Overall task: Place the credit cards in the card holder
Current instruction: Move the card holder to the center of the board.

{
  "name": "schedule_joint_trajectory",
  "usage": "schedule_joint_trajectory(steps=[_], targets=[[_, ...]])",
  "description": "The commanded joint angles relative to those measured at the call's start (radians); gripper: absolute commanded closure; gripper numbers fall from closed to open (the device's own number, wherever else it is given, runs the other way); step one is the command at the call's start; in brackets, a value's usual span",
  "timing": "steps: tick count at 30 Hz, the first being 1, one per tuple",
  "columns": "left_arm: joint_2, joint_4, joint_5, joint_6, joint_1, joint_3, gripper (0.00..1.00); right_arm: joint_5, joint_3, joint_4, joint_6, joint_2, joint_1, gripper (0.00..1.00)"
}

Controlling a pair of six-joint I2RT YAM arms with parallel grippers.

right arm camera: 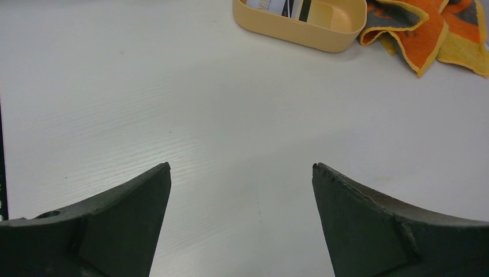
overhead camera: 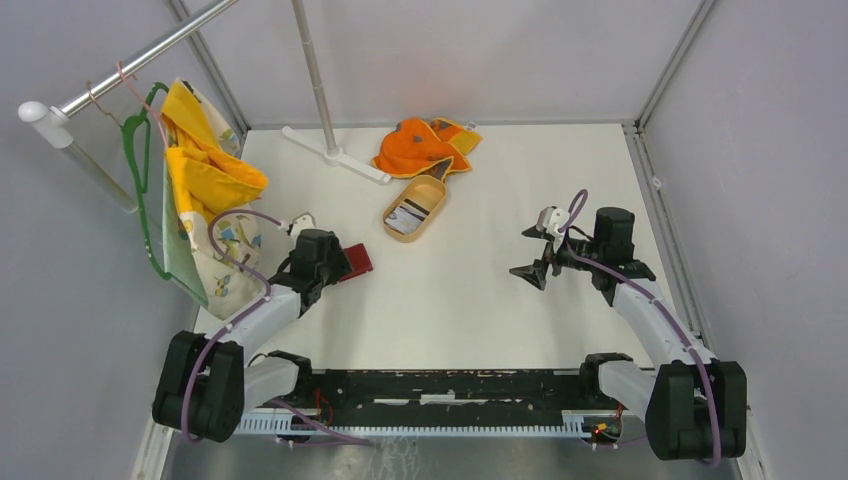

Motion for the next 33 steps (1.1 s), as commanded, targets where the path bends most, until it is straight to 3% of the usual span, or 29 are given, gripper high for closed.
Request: schedule_joint_trajectory(steps=[1,8,12,15,23,29,33], targets=[[0.034,0.061,0.007,-0.033,0.005,-0.002,0.33,-0.009,0.002,0.009,-0.012,-0.004,0.009,0.02],[0.089,0.069,0.040,-0.032,0.007,-0.008,0.50,-0.015,0.004,0.007,-0.013,-0.011,0.012,0.02],[0.080,0.068,0.065,-0.016,0.007,-0.010,0.83,-0.020,0.005,0.002,-0.014,-0.013,0.015,0.02],[0.079,0.069,0.120,0.013,0.000,-0.006,0.98,-0.022,0.005,0.002,-0.015,-0.013,0.019,0.02],[-0.021,0.164,0.219,0.066,-0.171,-0.040,0.98,-0.086,0.005,-0.083,-0.139,0.000,0.070,0.02],[-0.038,0.268,0.300,0.083,-0.387,-0.056,0.98,-0.147,-0.043,-0.254,-0.531,-0.015,0.157,0.03],[0.058,0.333,0.301,0.097,-0.532,-0.020,0.98,-0.154,-0.044,-0.359,-0.737,0.000,0.204,0.13]])
